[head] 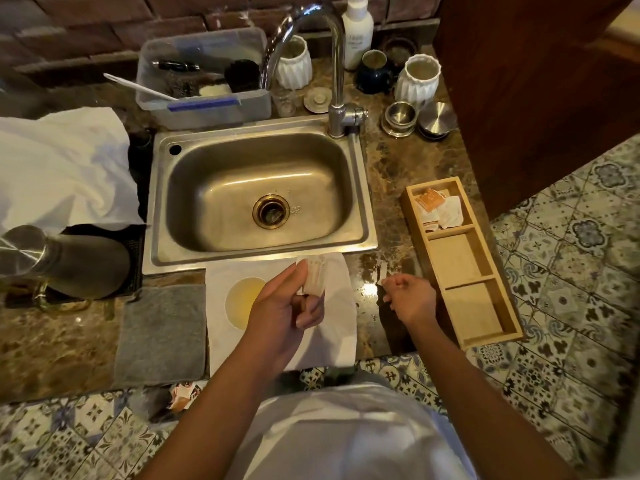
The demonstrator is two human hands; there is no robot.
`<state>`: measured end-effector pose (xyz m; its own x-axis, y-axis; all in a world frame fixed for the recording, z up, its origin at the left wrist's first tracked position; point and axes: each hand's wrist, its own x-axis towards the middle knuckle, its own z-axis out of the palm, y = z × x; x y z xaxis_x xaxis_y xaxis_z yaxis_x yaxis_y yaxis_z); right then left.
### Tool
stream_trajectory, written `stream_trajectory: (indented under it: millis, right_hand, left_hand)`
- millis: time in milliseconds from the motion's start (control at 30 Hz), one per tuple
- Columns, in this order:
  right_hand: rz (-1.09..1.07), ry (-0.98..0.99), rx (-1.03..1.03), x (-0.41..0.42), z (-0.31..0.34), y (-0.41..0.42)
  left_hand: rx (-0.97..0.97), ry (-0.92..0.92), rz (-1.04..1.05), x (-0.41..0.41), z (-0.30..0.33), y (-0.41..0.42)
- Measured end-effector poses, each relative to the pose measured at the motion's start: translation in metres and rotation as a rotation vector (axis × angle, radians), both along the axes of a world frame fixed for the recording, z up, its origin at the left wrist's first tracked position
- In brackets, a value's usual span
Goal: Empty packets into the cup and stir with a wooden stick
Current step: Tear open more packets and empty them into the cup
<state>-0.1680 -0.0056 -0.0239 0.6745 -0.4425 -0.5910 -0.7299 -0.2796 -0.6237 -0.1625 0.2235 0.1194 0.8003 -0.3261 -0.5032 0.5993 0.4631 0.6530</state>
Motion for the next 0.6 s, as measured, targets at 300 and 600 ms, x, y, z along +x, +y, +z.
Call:
stream_trajectory:
  millis: [300, 600]
  right_hand:
    - [0.062, 0.062, -0.116, 0.001, -0.005, 0.001]
    - [0.083, 0.028, -0.158, -0.002, -0.005, 0.002]
  left_hand:
    - [0.007, -0.049, 0.009, 0.006, 0.001, 0.018]
    - [0.046, -0.03, 0.024, -0.002, 0.003, 0.018]
